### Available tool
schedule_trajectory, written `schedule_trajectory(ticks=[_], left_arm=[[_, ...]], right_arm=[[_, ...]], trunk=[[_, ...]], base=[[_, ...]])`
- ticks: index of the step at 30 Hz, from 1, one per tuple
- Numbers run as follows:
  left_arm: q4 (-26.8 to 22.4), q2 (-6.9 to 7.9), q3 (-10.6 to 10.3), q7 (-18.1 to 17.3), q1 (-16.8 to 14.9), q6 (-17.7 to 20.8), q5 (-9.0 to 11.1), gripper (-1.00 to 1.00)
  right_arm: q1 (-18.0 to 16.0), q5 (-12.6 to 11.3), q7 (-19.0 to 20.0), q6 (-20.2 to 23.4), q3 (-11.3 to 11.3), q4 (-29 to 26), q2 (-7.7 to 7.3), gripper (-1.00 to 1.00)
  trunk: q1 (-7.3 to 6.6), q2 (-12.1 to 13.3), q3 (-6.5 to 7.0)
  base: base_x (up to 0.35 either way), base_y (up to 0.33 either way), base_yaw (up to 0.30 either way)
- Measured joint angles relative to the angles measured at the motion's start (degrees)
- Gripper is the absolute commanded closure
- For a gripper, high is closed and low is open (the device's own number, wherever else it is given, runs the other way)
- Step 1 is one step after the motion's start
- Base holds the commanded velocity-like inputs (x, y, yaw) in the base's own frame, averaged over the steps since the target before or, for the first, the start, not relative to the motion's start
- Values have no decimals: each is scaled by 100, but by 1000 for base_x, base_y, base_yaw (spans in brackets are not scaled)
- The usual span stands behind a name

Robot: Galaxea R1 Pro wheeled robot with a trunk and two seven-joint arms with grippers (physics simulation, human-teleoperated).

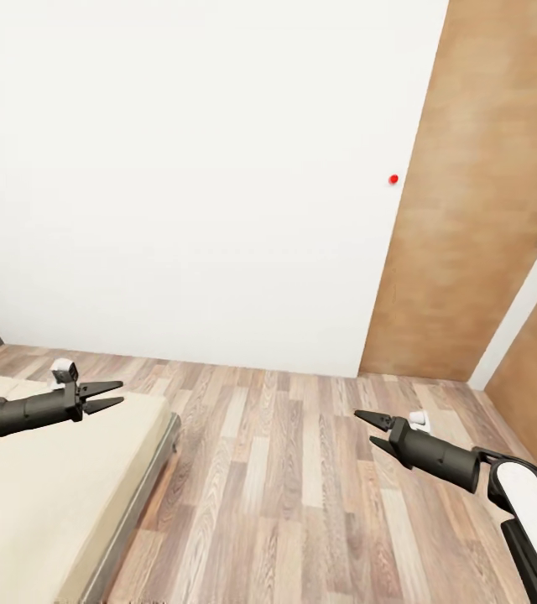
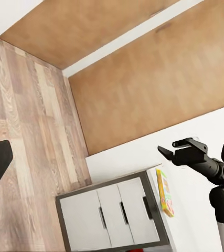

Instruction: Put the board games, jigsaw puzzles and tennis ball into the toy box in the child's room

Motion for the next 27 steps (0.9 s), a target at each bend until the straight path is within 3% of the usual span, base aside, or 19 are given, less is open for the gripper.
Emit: schedule_trajectory(ticks=[27], left_arm=[[0, -25, 0, 0, 1, -9, -7, -100]], right_arm=[[0, 3, 6, 0, 0, 0, 0, -100]], trunk=[[0, 0, 0]], base=[[-12, 0, 293]])
